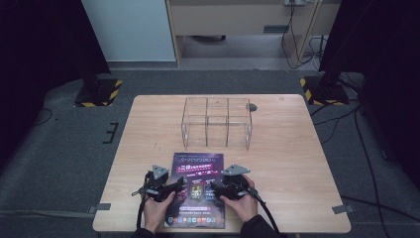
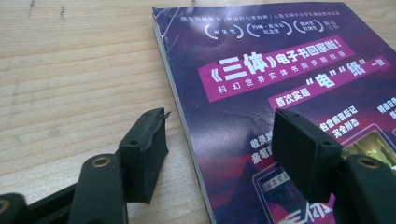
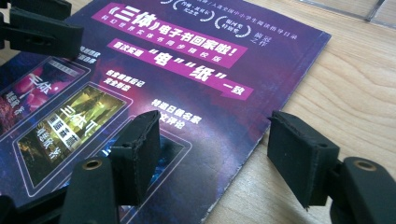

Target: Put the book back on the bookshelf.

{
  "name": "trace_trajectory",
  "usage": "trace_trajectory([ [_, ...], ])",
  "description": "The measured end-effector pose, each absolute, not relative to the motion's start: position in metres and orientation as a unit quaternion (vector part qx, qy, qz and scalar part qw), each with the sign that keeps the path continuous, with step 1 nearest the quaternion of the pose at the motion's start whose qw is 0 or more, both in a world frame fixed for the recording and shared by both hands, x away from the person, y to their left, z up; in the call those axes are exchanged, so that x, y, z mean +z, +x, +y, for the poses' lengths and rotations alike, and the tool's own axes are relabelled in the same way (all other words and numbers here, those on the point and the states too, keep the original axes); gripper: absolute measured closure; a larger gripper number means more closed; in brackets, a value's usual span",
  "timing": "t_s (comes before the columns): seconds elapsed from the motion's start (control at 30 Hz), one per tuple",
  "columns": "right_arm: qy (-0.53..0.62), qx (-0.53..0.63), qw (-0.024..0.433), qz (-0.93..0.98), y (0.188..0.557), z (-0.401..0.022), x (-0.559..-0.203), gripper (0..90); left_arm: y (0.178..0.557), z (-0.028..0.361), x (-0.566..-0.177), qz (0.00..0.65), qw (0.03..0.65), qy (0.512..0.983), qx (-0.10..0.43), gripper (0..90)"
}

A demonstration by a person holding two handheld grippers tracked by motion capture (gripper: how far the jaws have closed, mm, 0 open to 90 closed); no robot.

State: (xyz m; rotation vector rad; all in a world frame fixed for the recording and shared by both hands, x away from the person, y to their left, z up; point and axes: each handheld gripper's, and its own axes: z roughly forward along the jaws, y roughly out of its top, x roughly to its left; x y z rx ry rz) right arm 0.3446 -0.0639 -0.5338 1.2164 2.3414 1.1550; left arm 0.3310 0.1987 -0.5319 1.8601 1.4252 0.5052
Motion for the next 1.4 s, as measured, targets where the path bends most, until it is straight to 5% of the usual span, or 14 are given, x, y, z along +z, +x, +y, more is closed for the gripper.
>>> trace_trajectory([
  [0.97,0.421,0.407,0.133,0.8,0.3429,-0.0628,-0.5362,34.9,0.3367,0.1926,-0.5341,0.546,0.372,0.723,0.199,32.7],
  [1.4,0.425,0.408,0.131,0.797,0.3431,-0.0626,-0.5363,34.8,0.3365,0.2,-0.5341,0.573,0.39,0.696,0.187,50.4],
])
